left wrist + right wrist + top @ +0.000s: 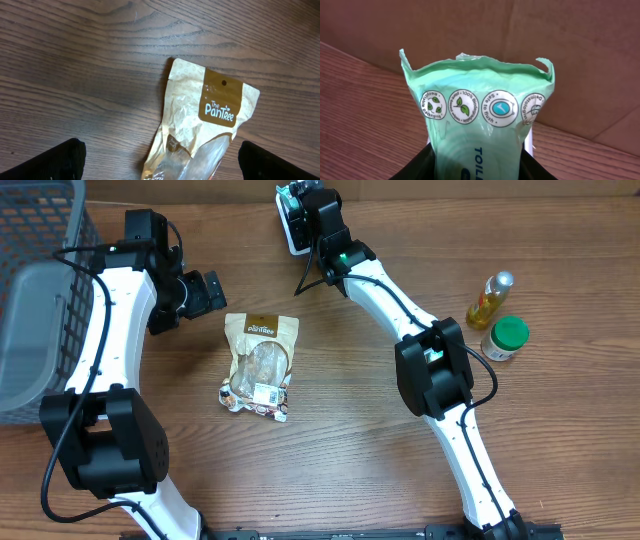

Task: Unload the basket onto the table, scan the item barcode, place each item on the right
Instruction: 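Hold the wipes pack barcode in front of the scanner, right gripper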

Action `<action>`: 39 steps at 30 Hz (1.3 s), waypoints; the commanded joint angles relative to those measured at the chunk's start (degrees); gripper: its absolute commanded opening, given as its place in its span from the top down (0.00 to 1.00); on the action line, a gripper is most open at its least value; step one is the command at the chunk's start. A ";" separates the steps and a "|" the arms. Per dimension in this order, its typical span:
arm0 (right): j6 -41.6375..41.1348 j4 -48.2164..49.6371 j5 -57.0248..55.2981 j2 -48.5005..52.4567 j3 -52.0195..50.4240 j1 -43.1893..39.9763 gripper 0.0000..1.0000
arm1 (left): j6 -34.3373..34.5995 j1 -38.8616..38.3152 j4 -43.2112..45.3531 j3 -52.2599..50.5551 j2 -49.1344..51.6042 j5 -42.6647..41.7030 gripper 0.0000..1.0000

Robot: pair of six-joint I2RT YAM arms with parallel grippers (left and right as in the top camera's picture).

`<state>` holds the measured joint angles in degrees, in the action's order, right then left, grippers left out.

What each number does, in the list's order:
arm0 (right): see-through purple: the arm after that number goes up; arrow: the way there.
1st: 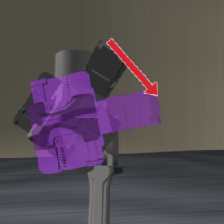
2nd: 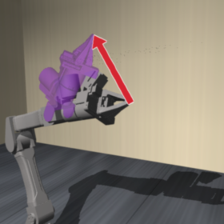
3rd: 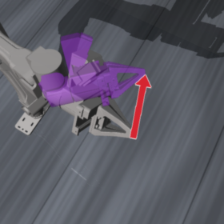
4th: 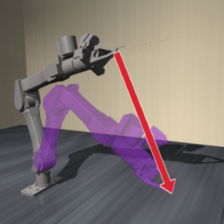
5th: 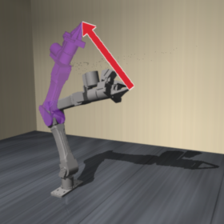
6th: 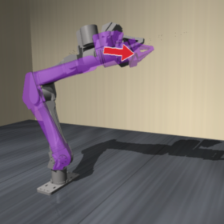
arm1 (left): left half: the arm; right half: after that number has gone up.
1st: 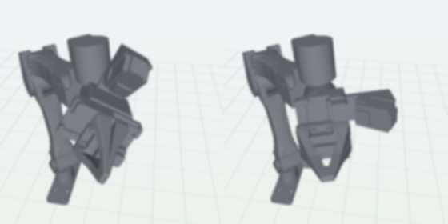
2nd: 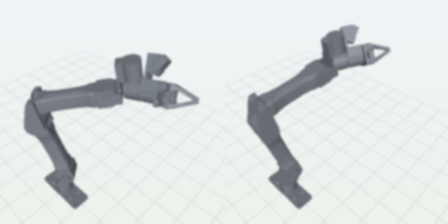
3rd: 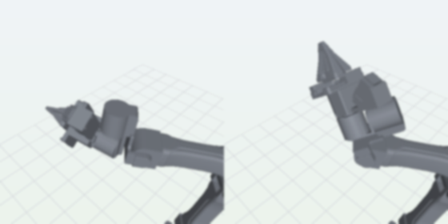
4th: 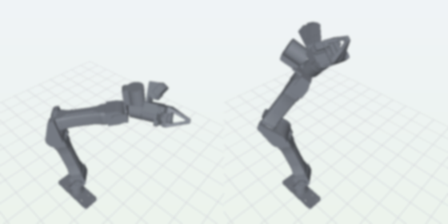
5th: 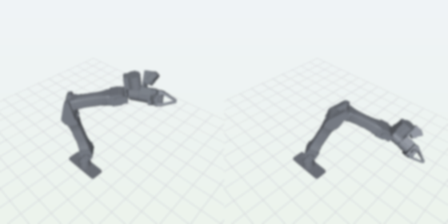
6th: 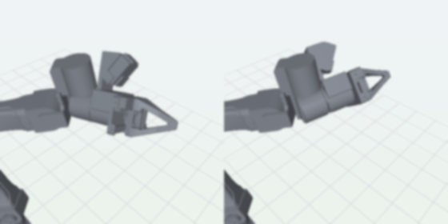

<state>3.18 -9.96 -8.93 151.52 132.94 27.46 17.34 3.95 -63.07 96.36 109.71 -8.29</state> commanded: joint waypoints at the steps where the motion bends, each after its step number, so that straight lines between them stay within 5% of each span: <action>1: -0.28 1.07 1.29 0.04 -0.24 0.04 0.61 | -1.27 -0.17 -0.09 0.55 -0.76 -0.07 0.00; 33: -0.31 0.50 1.53 2.01 -0.24 -1.22 0.46 | -1.27 -0.17 -0.11 0.55 -0.76 -0.07 0.00; 39: -0.31 0.11 1.51 2.01 -0.22 -1.36 0.57 | -1.27 -0.17 -0.11 0.55 -0.76 -0.07 0.01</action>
<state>2.94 -10.39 -7.66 153.21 132.94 26.61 17.34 3.95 -63.07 96.36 109.71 -8.29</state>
